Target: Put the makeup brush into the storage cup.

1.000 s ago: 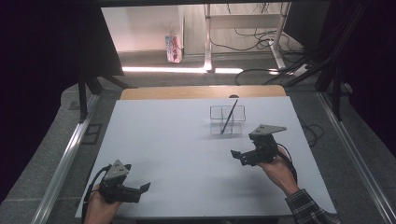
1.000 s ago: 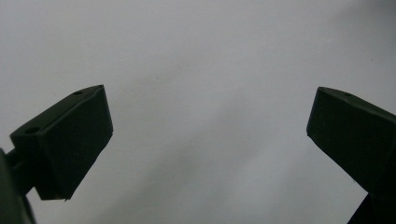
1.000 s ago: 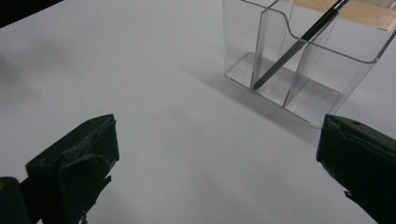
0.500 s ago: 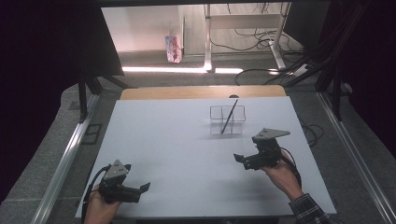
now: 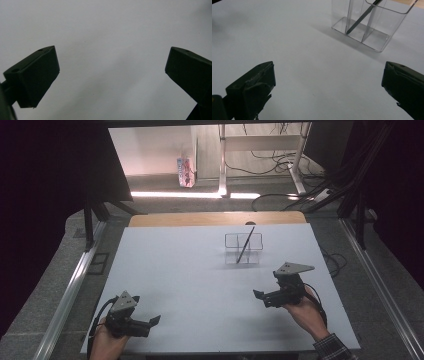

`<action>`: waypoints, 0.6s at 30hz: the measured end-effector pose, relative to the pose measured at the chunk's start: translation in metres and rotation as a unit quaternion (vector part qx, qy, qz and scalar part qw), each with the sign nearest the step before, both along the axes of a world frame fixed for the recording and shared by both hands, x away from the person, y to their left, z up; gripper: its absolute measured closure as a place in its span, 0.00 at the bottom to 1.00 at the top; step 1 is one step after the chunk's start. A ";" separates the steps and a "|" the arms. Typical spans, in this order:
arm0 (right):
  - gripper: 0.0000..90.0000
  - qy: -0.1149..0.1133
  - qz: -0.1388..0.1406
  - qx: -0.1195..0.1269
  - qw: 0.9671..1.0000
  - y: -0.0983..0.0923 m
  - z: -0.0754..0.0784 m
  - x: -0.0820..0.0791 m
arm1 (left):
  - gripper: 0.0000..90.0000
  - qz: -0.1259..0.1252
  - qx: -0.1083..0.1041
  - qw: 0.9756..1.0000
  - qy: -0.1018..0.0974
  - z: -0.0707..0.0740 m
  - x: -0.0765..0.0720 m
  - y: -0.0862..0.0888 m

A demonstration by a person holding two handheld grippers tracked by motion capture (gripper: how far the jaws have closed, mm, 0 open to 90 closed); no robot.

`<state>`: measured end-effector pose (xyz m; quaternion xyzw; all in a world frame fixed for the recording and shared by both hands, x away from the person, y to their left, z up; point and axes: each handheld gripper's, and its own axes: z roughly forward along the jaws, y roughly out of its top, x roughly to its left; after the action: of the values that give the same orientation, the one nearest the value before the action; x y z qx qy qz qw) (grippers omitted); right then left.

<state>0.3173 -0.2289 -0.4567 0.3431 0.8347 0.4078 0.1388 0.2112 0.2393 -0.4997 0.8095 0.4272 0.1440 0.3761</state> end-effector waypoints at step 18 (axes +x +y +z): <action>0.00 -0.001 -0.013 0.001 1.000 -0.017 0.001 -0.014 | 0.00 -0.004 0.002 1.000 -0.001 0.000 0.000 -0.001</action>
<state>0.3029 -0.2455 -0.4556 0.3537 0.8297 0.4072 0.1440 0.2111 0.2384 -0.4998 0.8117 0.4233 0.1441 0.3757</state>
